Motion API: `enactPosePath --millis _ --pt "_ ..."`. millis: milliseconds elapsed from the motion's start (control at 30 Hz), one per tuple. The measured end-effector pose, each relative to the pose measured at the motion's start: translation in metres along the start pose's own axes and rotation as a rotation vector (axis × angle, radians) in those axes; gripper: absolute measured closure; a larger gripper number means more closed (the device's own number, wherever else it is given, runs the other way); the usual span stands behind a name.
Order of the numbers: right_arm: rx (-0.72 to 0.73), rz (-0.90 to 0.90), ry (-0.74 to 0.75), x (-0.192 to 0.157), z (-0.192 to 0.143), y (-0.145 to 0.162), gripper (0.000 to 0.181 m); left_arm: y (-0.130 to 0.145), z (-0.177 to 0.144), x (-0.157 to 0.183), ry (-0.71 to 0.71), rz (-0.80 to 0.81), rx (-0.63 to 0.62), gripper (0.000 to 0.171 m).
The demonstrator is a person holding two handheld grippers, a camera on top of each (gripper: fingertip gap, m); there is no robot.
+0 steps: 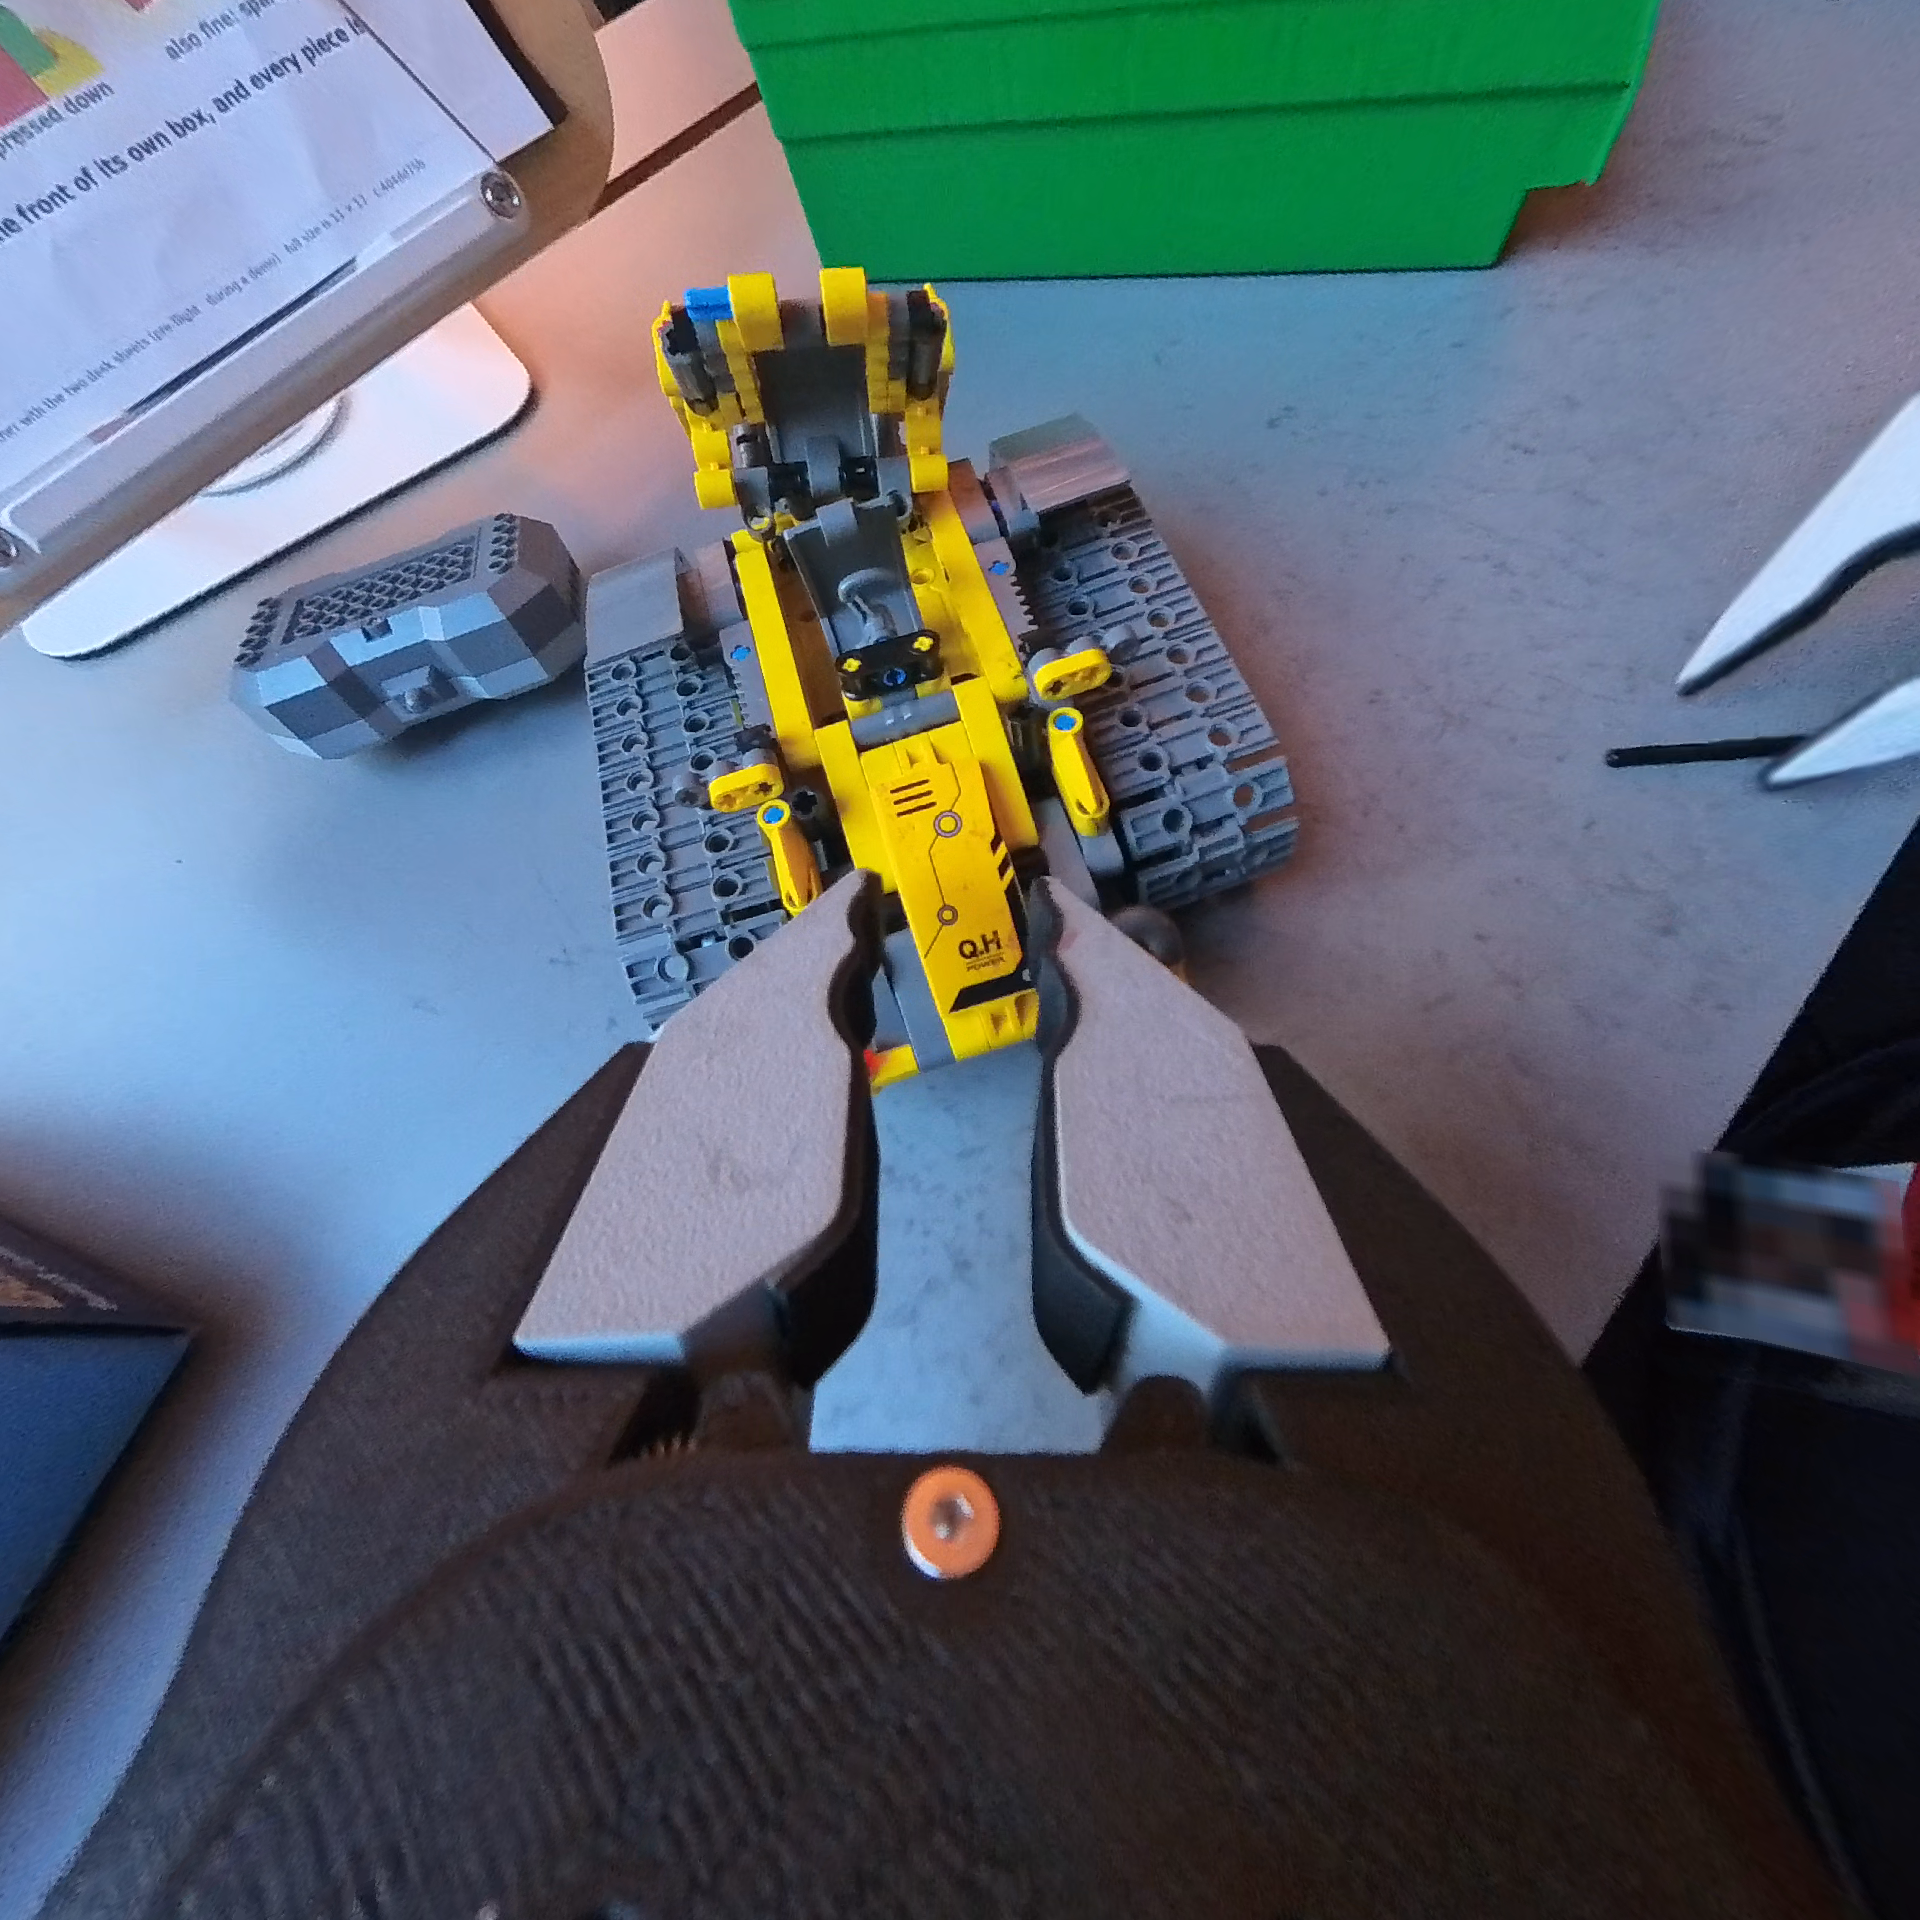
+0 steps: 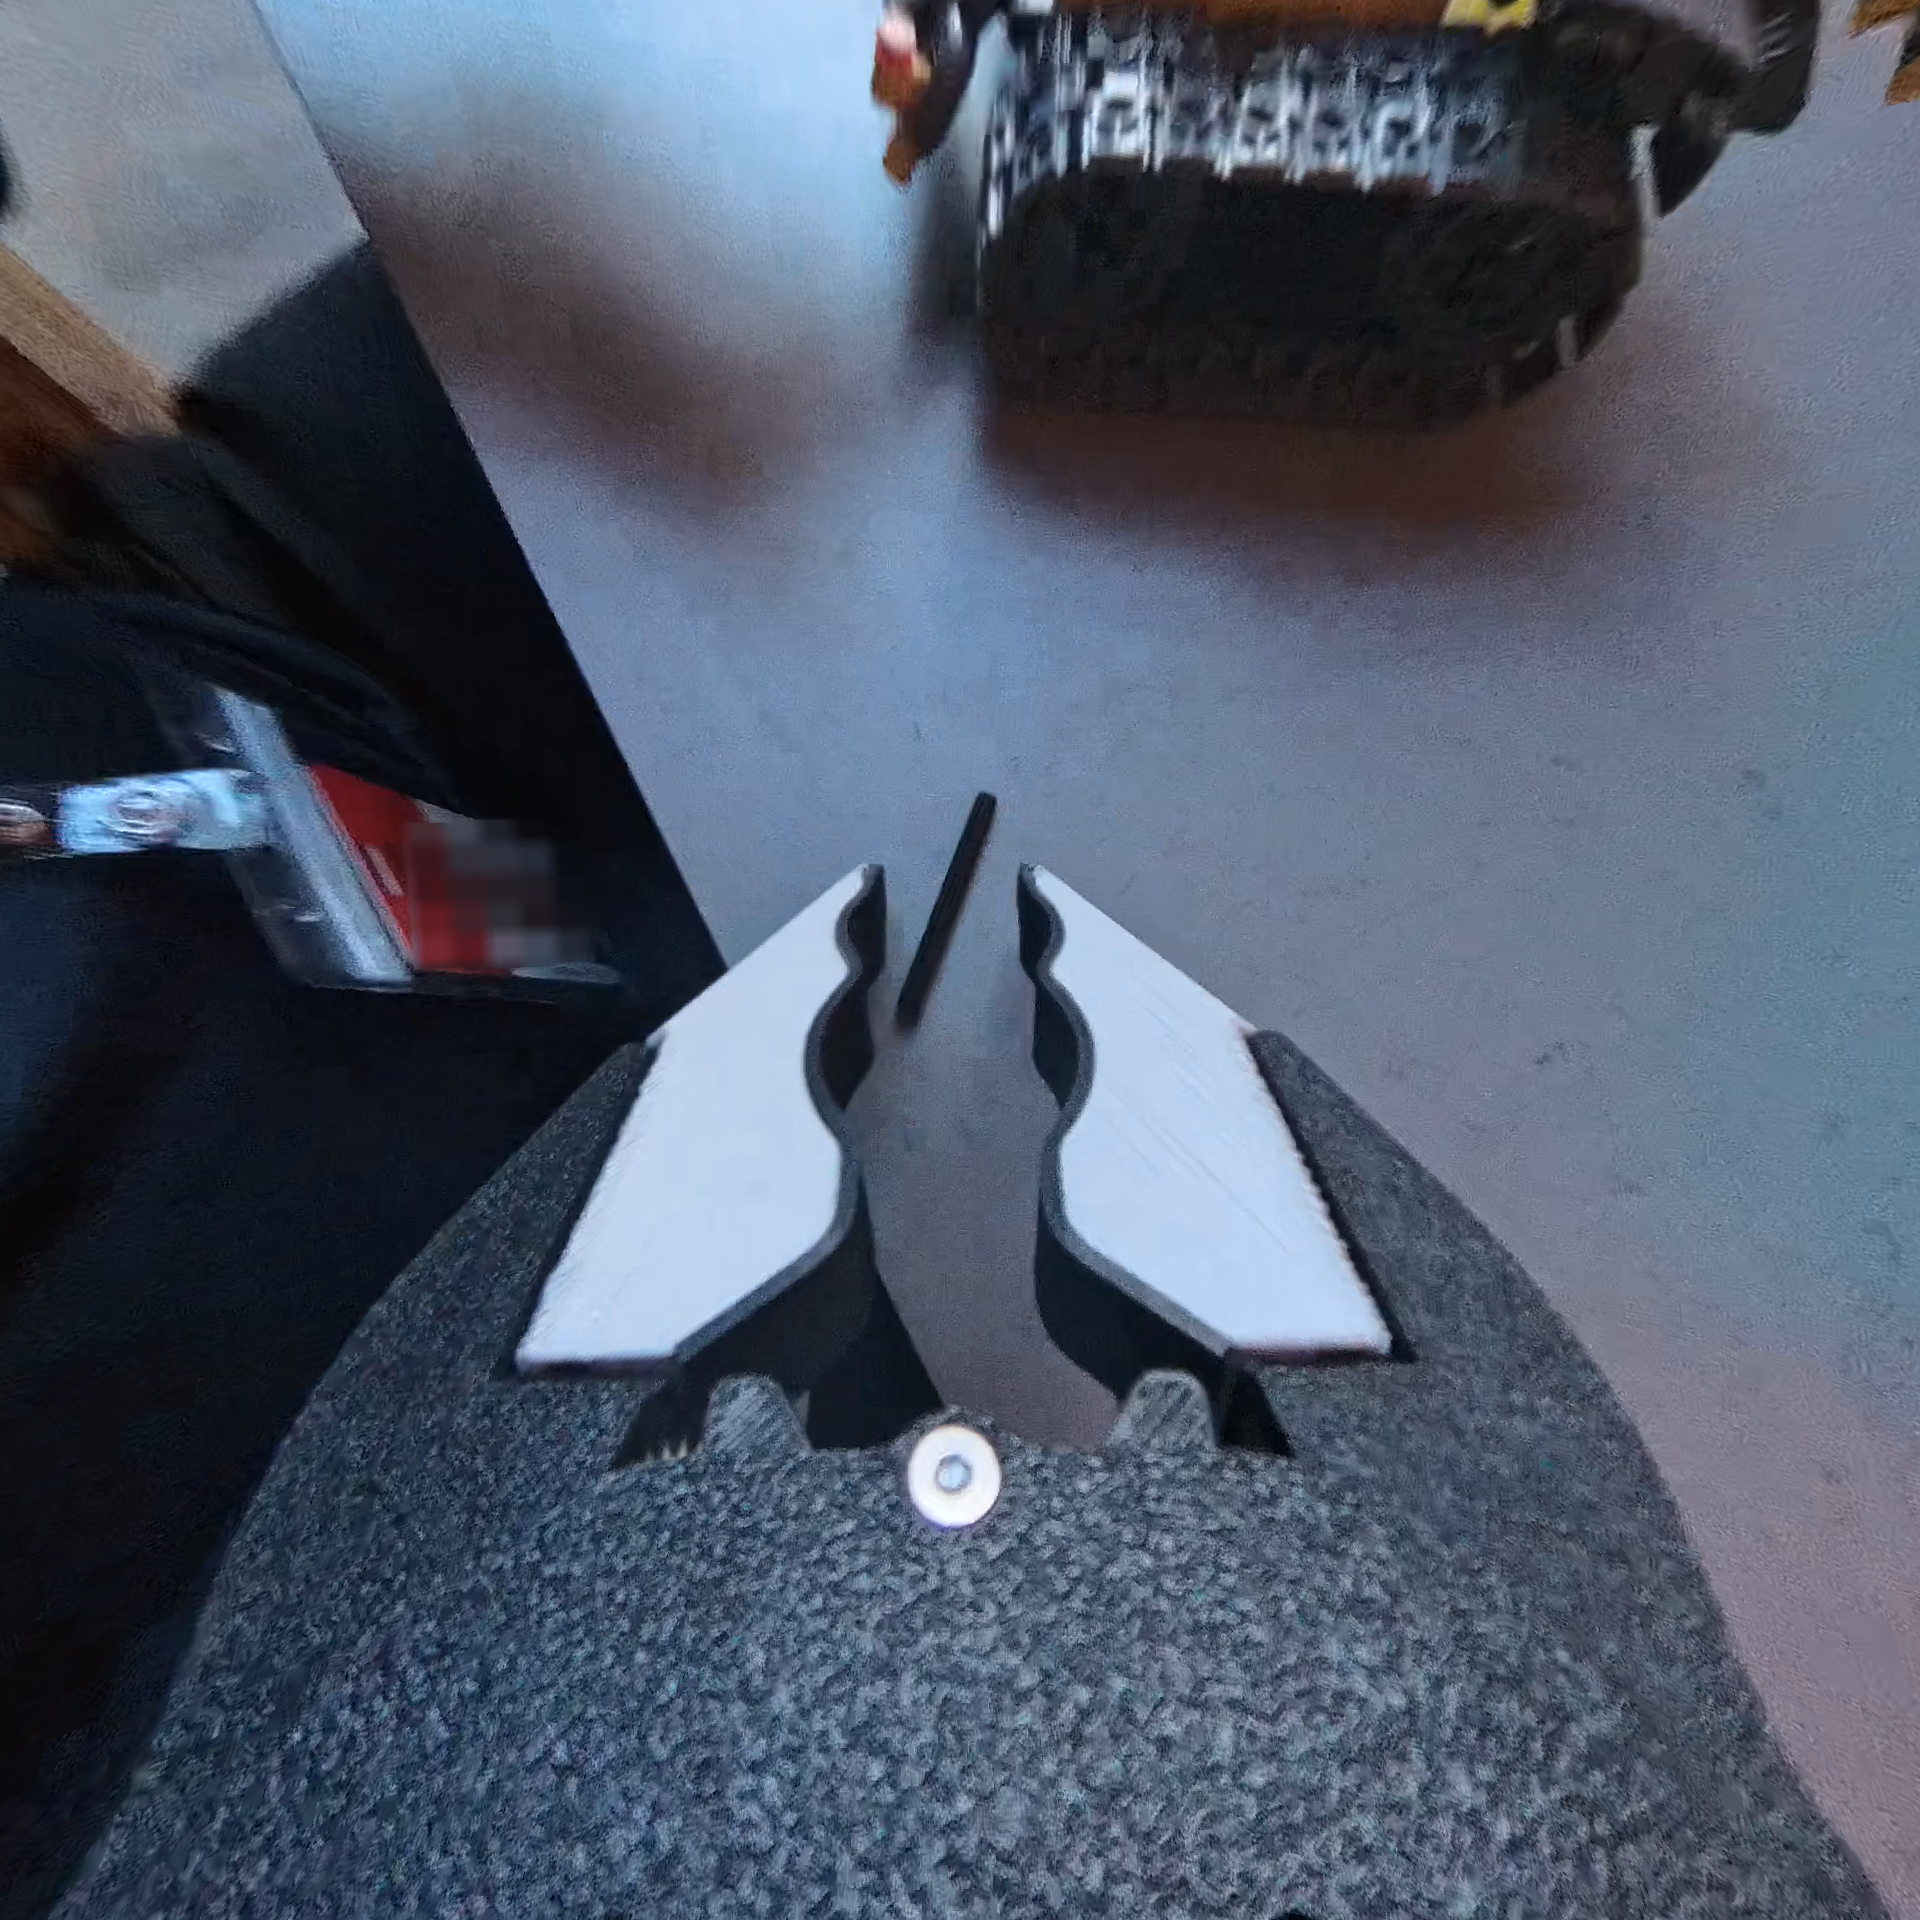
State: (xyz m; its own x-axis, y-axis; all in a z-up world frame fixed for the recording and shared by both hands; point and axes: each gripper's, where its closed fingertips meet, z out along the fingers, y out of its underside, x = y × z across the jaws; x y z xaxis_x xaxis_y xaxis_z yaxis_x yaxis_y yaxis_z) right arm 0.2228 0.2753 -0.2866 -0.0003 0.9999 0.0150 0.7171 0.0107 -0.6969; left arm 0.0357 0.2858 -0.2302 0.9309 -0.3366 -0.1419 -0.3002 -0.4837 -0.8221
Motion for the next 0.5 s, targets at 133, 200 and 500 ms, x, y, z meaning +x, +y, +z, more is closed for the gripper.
enactPosePath --millis 133,200,500 --pt "-0.014 0.018 0.079 0.016 0.003 0.008 0.181 -0.003 -0.003 -0.004 -0.021 -0.015 0.014 0.142" --pt "-0.056 0.002 0.197 0.044 -0.008 0.02 0.181 -0.006 -0.006 -0.007 -0.027 -0.032 0.031 0.138" --pt "0.014 0.209 0.311 0.123 -0.045 0.055 0.178 -0.008 -0.002 -0.01 -0.015 -0.092 0.038 0.112"
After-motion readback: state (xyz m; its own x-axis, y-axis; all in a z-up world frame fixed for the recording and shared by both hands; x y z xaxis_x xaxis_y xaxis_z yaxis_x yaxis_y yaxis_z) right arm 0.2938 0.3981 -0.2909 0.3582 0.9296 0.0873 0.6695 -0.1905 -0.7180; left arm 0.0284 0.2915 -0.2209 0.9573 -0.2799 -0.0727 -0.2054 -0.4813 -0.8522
